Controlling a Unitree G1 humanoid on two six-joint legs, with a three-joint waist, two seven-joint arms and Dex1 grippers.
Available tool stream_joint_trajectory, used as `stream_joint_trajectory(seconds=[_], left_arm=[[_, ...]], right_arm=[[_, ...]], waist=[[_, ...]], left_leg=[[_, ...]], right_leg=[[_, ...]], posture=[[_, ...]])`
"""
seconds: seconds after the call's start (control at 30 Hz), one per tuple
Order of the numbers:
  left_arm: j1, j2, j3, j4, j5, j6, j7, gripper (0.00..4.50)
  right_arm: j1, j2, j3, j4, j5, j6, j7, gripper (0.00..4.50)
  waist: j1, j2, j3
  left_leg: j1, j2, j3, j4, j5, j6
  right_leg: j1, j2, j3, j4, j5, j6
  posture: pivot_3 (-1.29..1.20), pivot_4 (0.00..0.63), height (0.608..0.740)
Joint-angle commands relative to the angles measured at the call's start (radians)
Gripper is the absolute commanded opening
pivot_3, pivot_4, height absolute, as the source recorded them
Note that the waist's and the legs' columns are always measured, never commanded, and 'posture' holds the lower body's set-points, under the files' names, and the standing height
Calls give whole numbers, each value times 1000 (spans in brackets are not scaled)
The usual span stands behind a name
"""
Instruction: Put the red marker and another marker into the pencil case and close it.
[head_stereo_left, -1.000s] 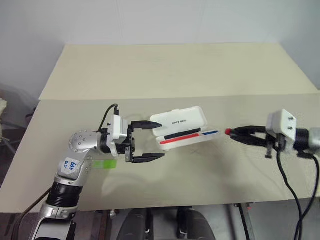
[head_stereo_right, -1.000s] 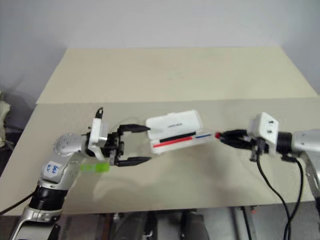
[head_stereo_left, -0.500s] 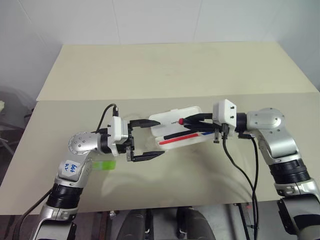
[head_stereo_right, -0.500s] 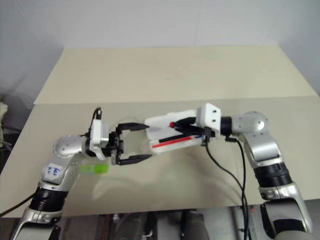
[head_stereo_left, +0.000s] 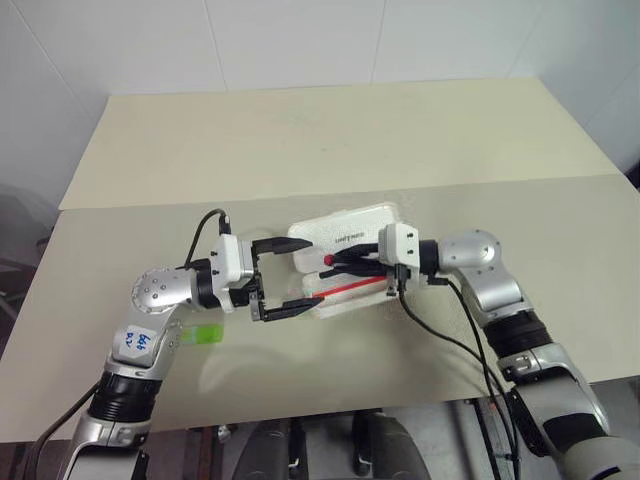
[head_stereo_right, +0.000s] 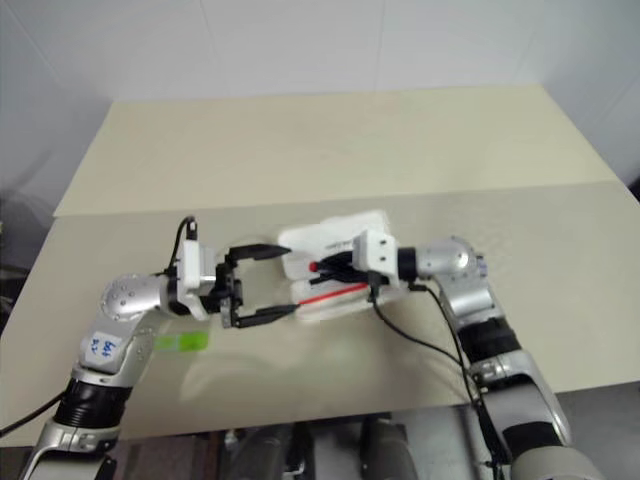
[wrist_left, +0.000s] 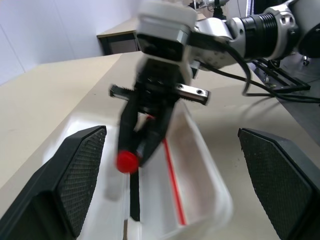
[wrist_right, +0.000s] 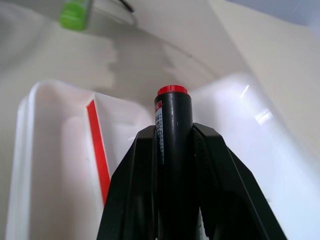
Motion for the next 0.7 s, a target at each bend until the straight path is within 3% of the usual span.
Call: stream_joint_trajectory(seconds=[0.03, 0.3, 0.7], left_arm=[[8, 13, 23, -45, 6, -18, 14, 4500], [37, 31, 24, -73, 9, -12, 25, 4500], [57, 50, 38, -83, 8, -15, 43, 4500]], right_arm=[[38, -3, 2, -75, 21, 6, 13, 618], [83, 8, 12, -112, 16, -2, 20, 618], [-20, 19, 3, -47, -27, -157, -2, 618]], waist=[[0, 0, 0], [-2, -1, -1], [-10, -1, -1]], left_leg=[[0, 0, 0, 0, 0, 0], [2, 0, 1, 0, -3, -5], [3, 1, 2, -1, -3, -6]], right_leg=[[0, 0, 0, 0, 0, 0], [0, -1, 4, 0, 0, -1], [-1, -1, 9, 1, 0, -2]], posture=[[0, 150, 740], [0, 150, 740], [0, 150, 740]])
